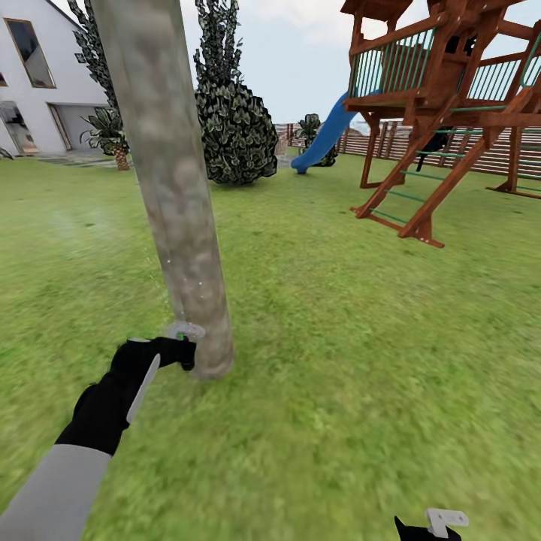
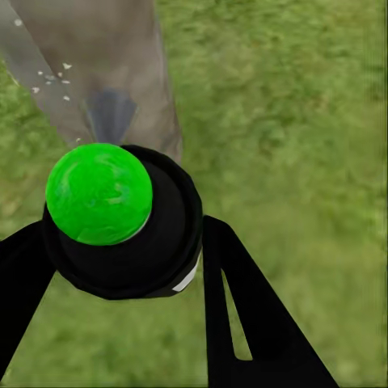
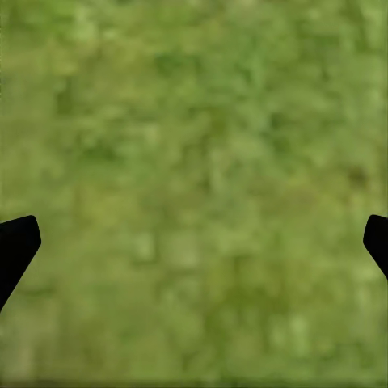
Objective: In the garden, pick up the pesticide atomizer on the floor and spray pesticide onto both trees until each tree trunk is fully covered.
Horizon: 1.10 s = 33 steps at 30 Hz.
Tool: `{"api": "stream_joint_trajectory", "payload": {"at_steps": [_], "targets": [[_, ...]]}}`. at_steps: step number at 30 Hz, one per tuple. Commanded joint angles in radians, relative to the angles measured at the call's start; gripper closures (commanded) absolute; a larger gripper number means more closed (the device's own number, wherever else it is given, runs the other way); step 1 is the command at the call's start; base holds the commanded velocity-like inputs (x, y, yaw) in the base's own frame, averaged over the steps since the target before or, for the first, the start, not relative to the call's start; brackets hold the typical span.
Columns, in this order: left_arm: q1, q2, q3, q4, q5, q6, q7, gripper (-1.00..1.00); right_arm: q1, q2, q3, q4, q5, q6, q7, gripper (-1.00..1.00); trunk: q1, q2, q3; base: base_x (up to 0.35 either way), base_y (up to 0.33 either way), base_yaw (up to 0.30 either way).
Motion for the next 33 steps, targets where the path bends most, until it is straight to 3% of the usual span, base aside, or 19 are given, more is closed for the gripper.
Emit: {"api": "stream_joint_trajectory", "payload": {"at_steps": [1, 4, 6, 8, 10, 13, 15, 18, 23, 26, 29, 32, 33], "targets": [[0.000, 0.001, -0.003, -0.017, -0.002, 0.011, 0.000, 1.00, 0.000, 0.000, 0.000, 0.000, 0.000, 0.000, 0.000, -1.00, 0.000, 0.000, 0.000, 0.000, 0.000, 0.000], [0.000, 0.015, 0.006, -0.027, -0.005, 0.024, -0.001, 1.00, 0.000, 0.000, 0.000, 0.000, 0.000, 0.000, 0.000, -1.00, 0.000, 0.000, 0.000, 0.000, 0.000, 0.000], [0.000, 0.027, 0.053, -0.028, -0.005, 0.026, -0.002, 1.00, 0.000, 0.000, 0.000, 0.000, 0.000, 0.000, 0.000, -1.00, 0.000, 0.000, 0.000, 0.000, 0.000, 0.000], [-0.001, 0.055, 0.083, -0.030, -0.003, 0.028, -0.003, 1.00, 0.000, 0.000, 0.000, 0.000, 0.000, 0.000, 0.000, -1.00, 0.000, 0.000, 0.000, 0.000, 0.000, 0.000], [-0.001, 0.080, 0.091, -0.030, -0.002, 0.028, -0.003, 1.00, 0.000, 0.000, 0.000, 0.001, 0.000, 0.000, 0.000, -1.00, 0.000, 0.000, 0.000, 0.000, 0.000, 0.000], [0.000, 0.071, 0.080, -0.032, -0.003, 0.037, -0.003, 1.00, 0.000, 0.000, 0.000, 0.001, 0.000, 0.000, 0.000, -1.00, 0.000, 0.000, 0.000, 0.000, 0.000, 0.000], [-0.001, 0.060, 0.016, -0.064, -0.002, 0.058, -0.002, 1.00, 0.000, 0.000, 0.000, 0.001, 0.000, 0.000, 0.000, -1.00, 0.000, 0.000, 0.000, 0.000, 0.000, 0.000], [-0.015, 0.044, 0.003, -0.111, -0.001, 0.115, -0.003, 1.00, 0.000, 0.000, 0.000, 0.001, 0.000, 0.000, 0.000, -1.00, 0.000, 0.000, 0.000, 0.000, 0.000, 0.000], [-0.038, 0.063, 0.014, -0.122, -0.005, 0.134, -0.003, 1.00, 0.000, 0.000, 0.000, 0.001, 0.000, 0.000, 0.000, -1.00, 0.000, 0.000, 0.000, 0.000, 0.000, 0.000], [-0.052, 0.083, 0.073, -0.121, -0.002, 0.135, -0.003, 1.00, 0.000, 0.000, 0.000, 0.002, 0.000, 0.000, 0.000, -1.00, 0.000, 0.000, 0.000, 0.000, 0.000, 0.000], [-0.046, 0.074, 0.063, -0.101, -0.002, 0.130, -0.004, 1.00, 0.000, 0.000, 0.000, 0.002, 0.000, 0.000, 0.000, -1.00, 0.000, 0.000, 0.000, 0.000, 0.000, 0.000], [-0.043, 0.068, -0.036, -0.096, -0.001, 0.133, -0.005, 1.00, 0.000, 0.000, 0.000, 0.002, 0.000, 0.000, 0.000, -1.00, 0.000, 0.000, 0.000, 0.000, 0.000, 0.000], [-0.046, 0.062, -0.052, -0.098, -0.001, 0.134, -0.007, 1.00, 0.000, 0.000, 0.000, 0.002, 0.000, 0.000, 0.000, -1.00, 0.000, 0.000, 0.000, 0.000, 0.000, 0.000]]}}
